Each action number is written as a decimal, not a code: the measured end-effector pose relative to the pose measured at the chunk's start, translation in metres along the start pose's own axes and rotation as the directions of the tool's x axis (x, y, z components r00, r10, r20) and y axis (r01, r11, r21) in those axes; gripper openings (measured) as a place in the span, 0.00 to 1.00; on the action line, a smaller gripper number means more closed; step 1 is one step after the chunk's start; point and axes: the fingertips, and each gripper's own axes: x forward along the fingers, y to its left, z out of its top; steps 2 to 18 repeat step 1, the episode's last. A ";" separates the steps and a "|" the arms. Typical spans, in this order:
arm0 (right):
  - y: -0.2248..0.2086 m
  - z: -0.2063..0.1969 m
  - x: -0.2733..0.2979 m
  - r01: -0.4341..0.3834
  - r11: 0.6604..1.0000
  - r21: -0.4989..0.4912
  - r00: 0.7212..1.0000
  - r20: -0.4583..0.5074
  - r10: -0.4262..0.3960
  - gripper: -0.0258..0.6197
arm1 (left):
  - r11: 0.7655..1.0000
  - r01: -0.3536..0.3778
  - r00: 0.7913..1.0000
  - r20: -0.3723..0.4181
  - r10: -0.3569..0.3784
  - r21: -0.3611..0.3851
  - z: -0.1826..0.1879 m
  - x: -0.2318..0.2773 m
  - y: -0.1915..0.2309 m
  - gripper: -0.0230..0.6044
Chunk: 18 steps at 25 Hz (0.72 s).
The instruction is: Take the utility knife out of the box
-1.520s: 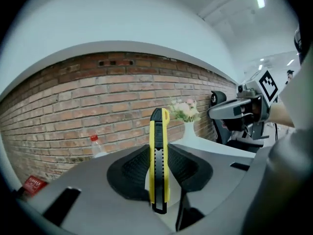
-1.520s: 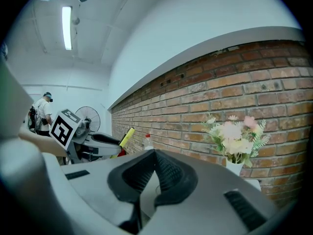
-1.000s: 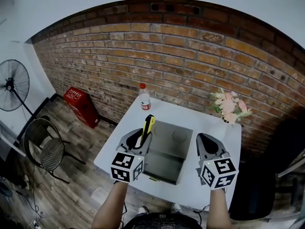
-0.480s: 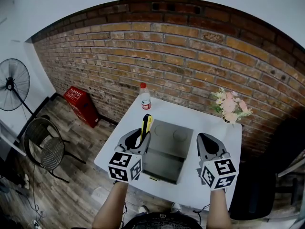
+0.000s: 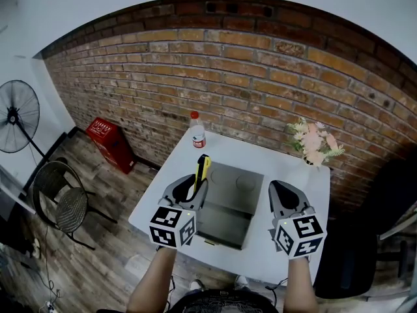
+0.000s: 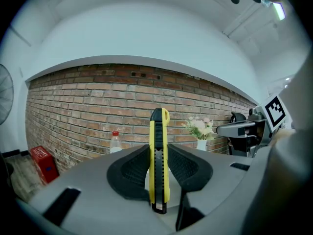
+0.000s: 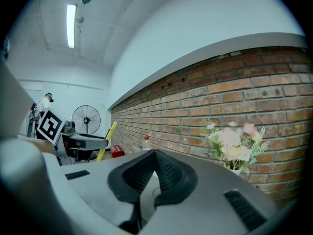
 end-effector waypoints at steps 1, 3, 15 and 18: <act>0.000 0.000 0.000 0.000 1.000 -0.001 1.000 0.000 0.000 0.07 | 1.000 0.002 1.000 0.000 -0.002 0.001 0.000 0.000 -0.001 0.24; 0.000 0.000 0.000 0.000 1.000 -0.001 1.000 0.000 0.000 0.07 | 1.000 0.002 1.000 0.000 -0.002 0.001 0.000 0.000 -0.001 0.24; 0.000 0.000 0.000 0.000 1.000 -0.001 1.000 0.000 0.000 0.07 | 1.000 0.002 1.000 0.000 -0.002 0.001 0.000 0.000 -0.001 0.24; 0.000 0.000 0.000 0.000 1.000 -0.001 1.000 0.000 0.000 0.07 | 1.000 0.002 1.000 0.000 -0.002 0.001 0.000 0.000 -0.001 0.24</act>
